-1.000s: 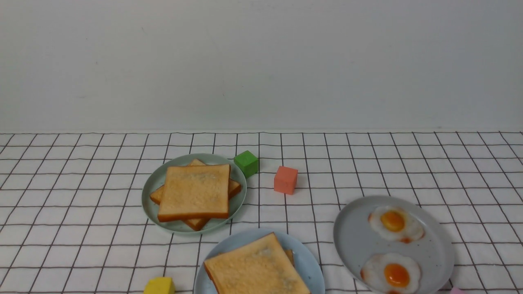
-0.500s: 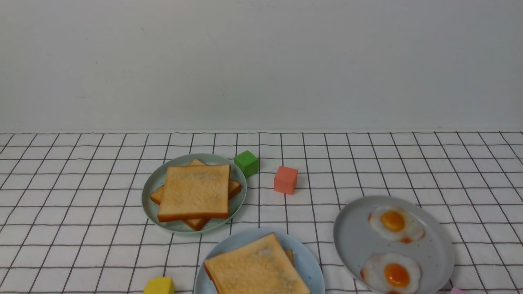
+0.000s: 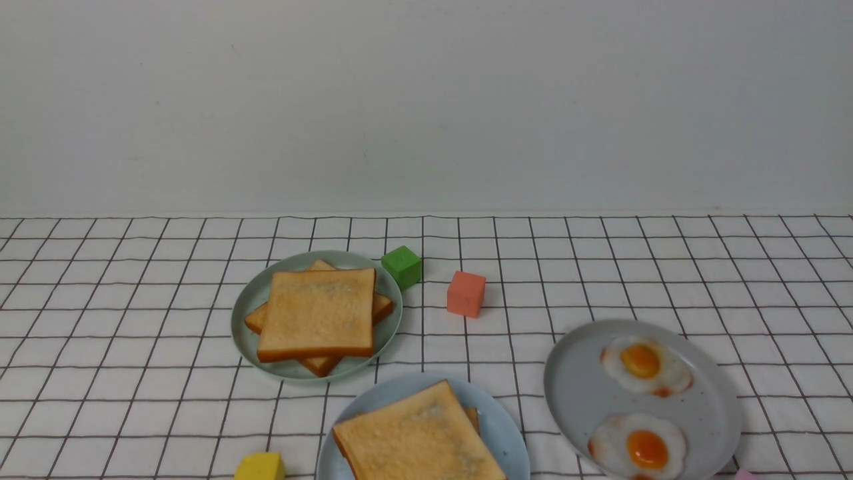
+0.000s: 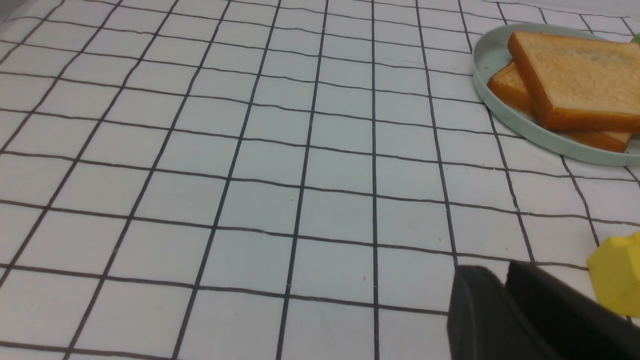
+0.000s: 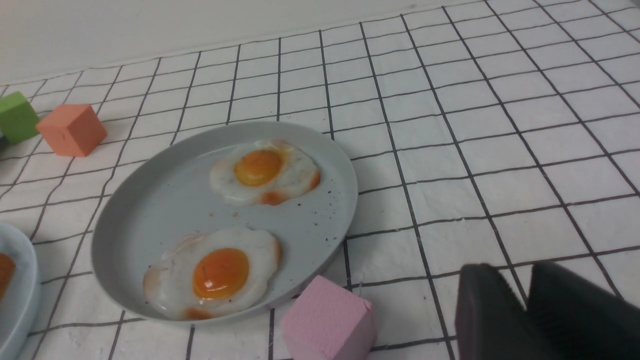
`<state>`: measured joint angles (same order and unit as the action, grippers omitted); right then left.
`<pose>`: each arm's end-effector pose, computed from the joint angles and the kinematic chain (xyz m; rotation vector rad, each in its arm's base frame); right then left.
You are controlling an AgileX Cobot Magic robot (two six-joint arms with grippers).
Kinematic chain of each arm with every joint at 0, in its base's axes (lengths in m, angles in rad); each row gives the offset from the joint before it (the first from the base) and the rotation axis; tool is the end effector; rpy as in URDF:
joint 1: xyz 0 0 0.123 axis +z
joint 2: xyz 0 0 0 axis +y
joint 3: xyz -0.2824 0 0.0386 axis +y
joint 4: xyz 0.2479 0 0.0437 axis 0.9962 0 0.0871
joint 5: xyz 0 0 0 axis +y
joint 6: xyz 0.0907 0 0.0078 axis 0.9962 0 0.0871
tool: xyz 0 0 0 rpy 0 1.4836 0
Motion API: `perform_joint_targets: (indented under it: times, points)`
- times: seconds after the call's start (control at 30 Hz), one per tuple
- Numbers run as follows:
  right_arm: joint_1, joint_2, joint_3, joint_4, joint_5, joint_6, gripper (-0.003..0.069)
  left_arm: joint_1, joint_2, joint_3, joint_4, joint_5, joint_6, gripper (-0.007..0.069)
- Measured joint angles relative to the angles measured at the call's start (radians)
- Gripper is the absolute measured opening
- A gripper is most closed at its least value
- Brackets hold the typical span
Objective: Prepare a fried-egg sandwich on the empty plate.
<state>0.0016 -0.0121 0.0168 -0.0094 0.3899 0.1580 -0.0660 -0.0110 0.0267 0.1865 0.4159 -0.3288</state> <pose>0.0520 -0.0002 0.1730 0.1411 1.8741 0.1003 0.0517 0.0034 0.1681 -0.1383 1.9036 -0.0799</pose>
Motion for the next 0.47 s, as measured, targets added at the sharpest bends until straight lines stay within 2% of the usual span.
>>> perform_joint_targets:
  times: [0.47]
  points:
    - [0.000,0.000,0.000,0.000,0.000,0.000,0.0176,0.000,0.000,0.000,0.000,0.000,0.000,0.0103]
